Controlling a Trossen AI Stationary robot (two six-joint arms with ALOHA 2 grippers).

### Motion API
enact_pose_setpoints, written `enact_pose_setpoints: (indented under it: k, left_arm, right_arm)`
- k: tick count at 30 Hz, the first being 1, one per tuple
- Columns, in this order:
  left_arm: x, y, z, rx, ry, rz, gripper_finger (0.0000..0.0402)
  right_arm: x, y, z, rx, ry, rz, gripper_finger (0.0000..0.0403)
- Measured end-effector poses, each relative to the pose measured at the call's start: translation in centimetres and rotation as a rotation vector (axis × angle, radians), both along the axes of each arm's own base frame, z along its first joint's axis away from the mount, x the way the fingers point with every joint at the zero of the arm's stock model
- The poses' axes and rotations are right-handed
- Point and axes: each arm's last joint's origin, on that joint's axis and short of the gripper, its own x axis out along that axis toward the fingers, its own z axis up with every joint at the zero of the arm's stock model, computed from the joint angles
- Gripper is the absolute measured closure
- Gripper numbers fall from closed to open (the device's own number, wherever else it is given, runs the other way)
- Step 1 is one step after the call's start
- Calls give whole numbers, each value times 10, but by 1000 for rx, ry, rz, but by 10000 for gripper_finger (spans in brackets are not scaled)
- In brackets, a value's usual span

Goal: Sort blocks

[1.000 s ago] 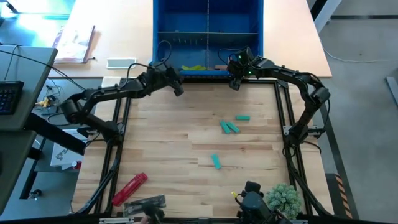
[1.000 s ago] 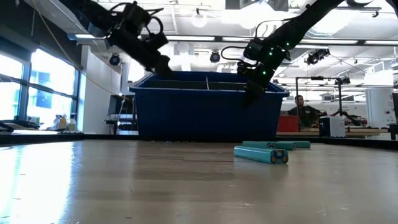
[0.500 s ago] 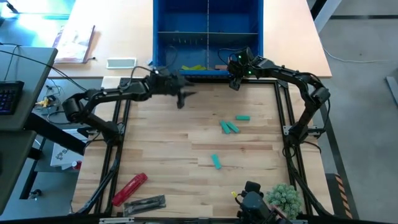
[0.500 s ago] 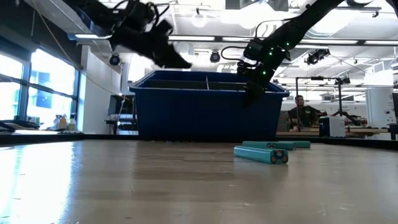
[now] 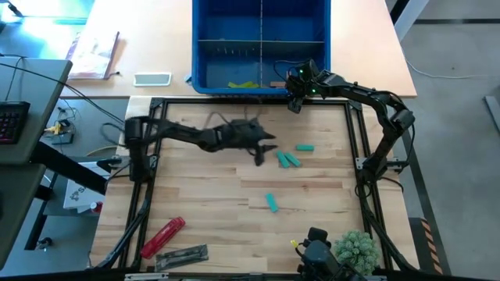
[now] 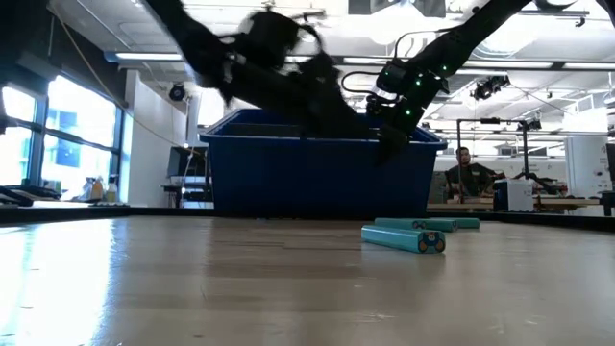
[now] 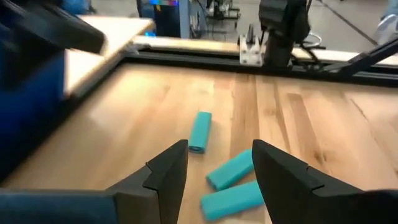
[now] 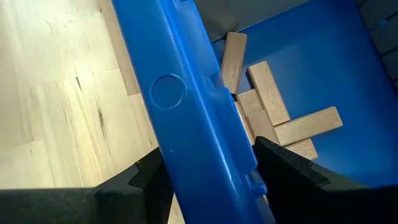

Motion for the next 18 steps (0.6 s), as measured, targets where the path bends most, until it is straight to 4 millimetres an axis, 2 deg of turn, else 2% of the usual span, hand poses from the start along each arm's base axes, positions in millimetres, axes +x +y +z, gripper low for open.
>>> enact_pose_setpoints:
  k: [6, 9, 13, 18]
  left_arm:
    - [59, 4, -35, -33, 84, 15, 243]
    - [82, 9, -51, -67, 95, 23, 243]
    - [102, 12, -72, -48, 110, 11, 243]
    - [117, 16, -88, -48, 106, 26, 243]
  right_arm:
    - [0, 0, 0, -1, 0, 0, 208]
    - [0, 0, 0, -1, 0, 0, 208]
    - [0, 0, 0, -1, 0, 1, 208]
    - [0, 0, 0, -1, 0, 1, 208]
